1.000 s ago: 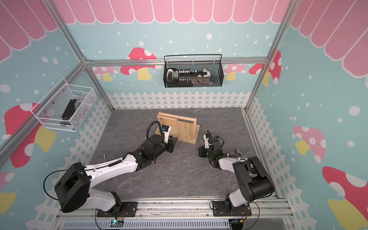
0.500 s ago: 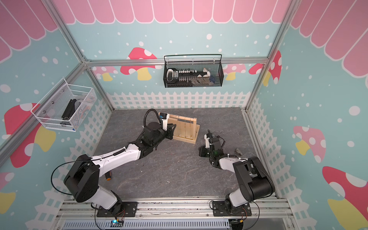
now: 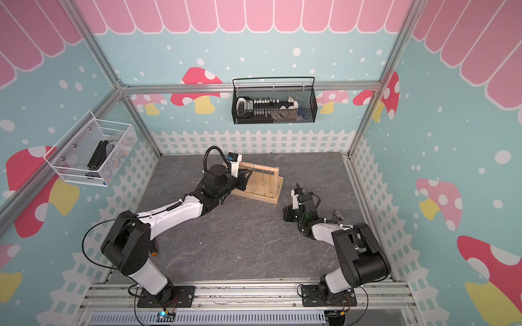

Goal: Take the necklace off the jewelry display stand
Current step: Take off the necklace from the stand.

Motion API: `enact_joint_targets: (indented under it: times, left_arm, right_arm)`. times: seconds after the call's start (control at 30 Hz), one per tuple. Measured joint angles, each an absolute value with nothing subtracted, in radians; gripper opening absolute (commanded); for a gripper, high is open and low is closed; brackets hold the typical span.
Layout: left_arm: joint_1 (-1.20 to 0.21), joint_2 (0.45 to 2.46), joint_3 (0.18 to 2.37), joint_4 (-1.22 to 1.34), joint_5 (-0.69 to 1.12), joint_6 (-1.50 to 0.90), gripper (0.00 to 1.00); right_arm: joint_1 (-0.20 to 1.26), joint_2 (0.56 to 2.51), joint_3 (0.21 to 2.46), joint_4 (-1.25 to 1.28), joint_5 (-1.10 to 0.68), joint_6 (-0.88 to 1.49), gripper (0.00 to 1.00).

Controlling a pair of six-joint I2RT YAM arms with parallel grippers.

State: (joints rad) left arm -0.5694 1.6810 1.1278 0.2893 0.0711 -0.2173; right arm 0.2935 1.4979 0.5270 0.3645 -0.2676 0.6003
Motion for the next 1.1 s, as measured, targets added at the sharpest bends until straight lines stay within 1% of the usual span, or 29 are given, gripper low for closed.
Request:
enact_joint_targets:
  times: [0.07, 0.4, 0.57, 0.63, 0.93, 1.1]
  left_arm:
    - [-0.565, 1.691, 1.136, 0.290, 0.075, -0.220, 0.21]
    - [-0.563, 1.727, 1.162, 0.297, 0.077, -0.221, 0.18]
    - [-0.563, 1.736, 1.164, 0.308, 0.081, -0.230, 0.07]
    - [-0.563, 1.736, 1.164, 0.310, 0.081, -0.230, 0.04]
    - [-0.562, 1.714, 1.164, 0.292, 0.075, -0.221, 0.03]
    - [-0.562, 1.651, 1.164, 0.209, 0.005, -0.185, 0.00]
  right_arm:
    - [0.293, 1.497, 0.527, 0.364, -0.269, 0.600, 0.11]
    - [0.288, 1.491, 0.527, 0.364, -0.271, 0.600, 0.09]
    - [0.288, 1.491, 0.527, 0.364, -0.271, 0.600, 0.09]
    - [0.287, 1.491, 0.527, 0.364, -0.271, 0.600, 0.09]
    - [0.287, 1.491, 0.527, 0.364, -0.278, 0.600, 0.09]
    - [0.286, 1.491, 0.527, 0.364, -0.281, 0.600, 0.09]
